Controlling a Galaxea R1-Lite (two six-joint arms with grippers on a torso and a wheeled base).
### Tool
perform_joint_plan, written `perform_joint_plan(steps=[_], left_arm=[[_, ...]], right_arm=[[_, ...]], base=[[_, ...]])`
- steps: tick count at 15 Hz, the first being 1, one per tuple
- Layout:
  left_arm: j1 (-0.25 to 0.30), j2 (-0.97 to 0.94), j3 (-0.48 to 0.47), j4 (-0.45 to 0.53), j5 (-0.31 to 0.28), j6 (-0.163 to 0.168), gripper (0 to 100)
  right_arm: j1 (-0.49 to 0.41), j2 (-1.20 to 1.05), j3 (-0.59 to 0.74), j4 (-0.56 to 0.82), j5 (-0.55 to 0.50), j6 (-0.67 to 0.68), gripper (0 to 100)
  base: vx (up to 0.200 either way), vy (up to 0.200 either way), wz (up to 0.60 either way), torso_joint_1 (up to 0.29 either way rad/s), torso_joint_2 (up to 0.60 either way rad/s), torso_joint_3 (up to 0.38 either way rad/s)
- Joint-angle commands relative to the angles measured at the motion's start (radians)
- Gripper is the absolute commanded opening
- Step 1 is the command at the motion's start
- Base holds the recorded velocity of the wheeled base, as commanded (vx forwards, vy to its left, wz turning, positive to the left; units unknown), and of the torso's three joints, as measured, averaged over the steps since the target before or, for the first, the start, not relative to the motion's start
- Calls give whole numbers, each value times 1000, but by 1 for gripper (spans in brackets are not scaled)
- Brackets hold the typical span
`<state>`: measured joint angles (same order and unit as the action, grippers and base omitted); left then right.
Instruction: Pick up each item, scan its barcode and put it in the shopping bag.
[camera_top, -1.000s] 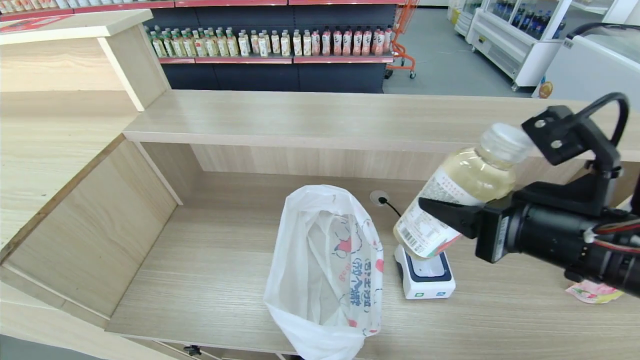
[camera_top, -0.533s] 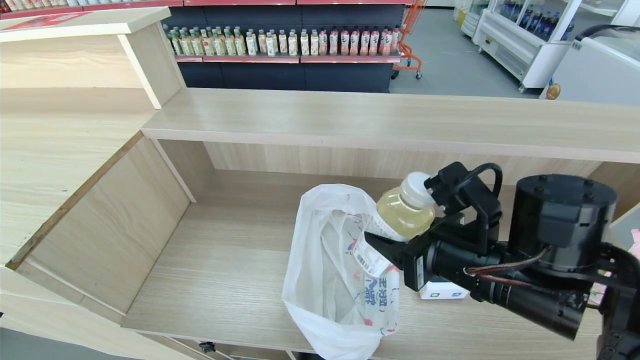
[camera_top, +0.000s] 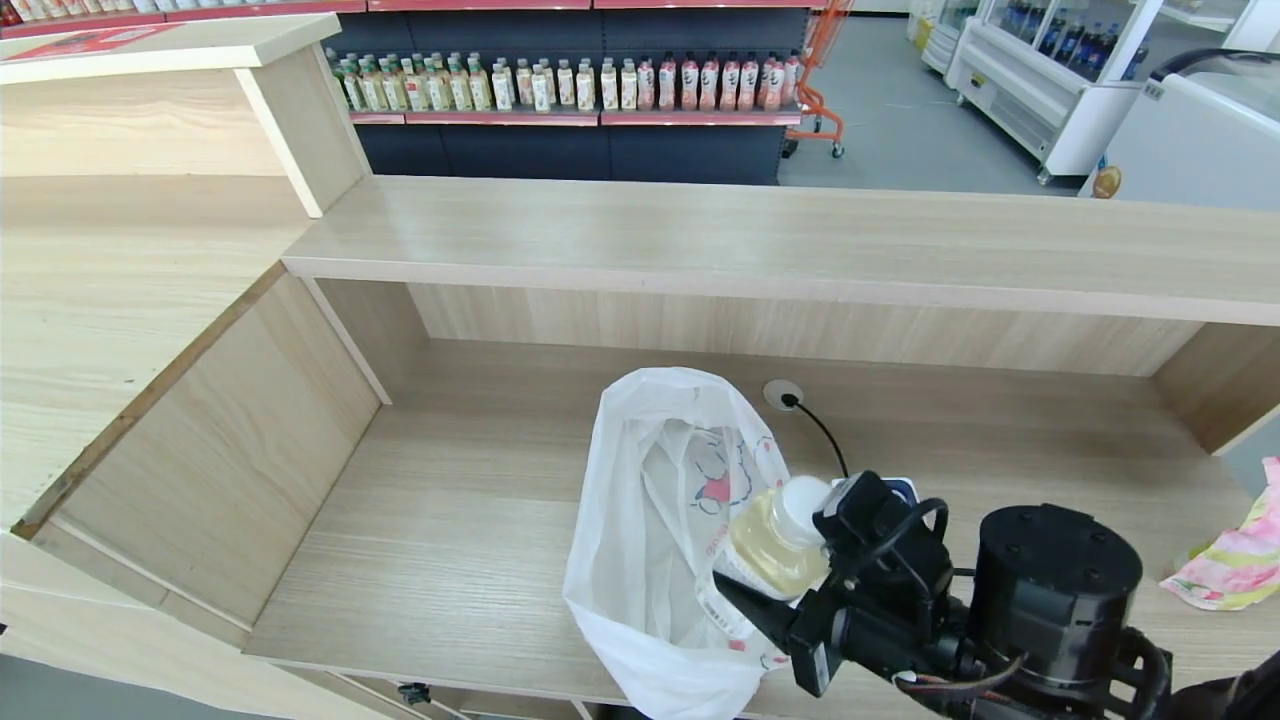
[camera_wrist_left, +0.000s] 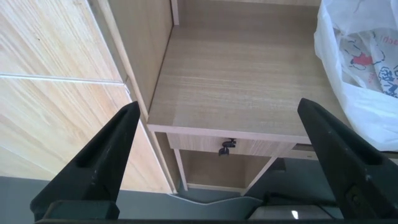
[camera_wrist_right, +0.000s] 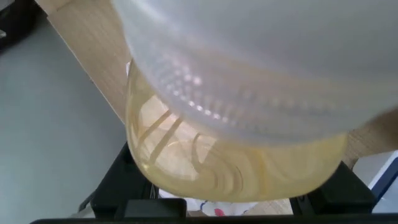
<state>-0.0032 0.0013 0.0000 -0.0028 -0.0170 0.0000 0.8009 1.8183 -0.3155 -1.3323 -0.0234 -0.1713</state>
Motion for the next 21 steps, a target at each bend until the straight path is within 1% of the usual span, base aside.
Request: perform_joint_plan(steps=[1, 2, 4, 8, 10, 11, 12, 16, 21], left_arm=[[0, 0, 0, 0, 0, 0, 100], [0, 0, 0, 0, 0, -2, 100], [0, 0, 0, 0, 0, 0, 100], [0, 0, 0, 0, 0, 0, 100], [0, 0, 0, 0, 0, 0, 100], [0, 0, 0, 0, 0, 0, 100], [0, 0, 0, 0, 0, 0, 100], [0, 0, 0, 0, 0, 0, 100], [0, 0, 0, 0, 0, 0, 100]], right_arm=[[14, 47, 23, -8, 3, -11, 0], [14, 62, 24, -27, 7, -37, 0], [12, 124, 36, -116, 19, -56, 0], [6, 133, 62, -131, 20, -59, 0], [-17, 147, 79, -169, 22, -57, 0], [-48, 184, 78, -219, 34, -59, 0], [-68, 200, 79, -238, 59, -60, 0], [-112, 234, 64, -238, 74, -56, 0], [-114, 299, 3, -238, 74, -53, 0]], base=[[0, 0, 0, 0, 0, 0], [0, 0, 0, 0, 0, 0], [0, 0, 0, 0, 0, 0], [0, 0, 0, 0, 0, 0], [0, 0, 0, 0, 0, 0], [0, 0, 0, 0, 0, 0], [0, 0, 0, 0, 0, 0], [0, 0, 0, 0, 0, 0], [0, 0, 0, 0, 0, 0]])
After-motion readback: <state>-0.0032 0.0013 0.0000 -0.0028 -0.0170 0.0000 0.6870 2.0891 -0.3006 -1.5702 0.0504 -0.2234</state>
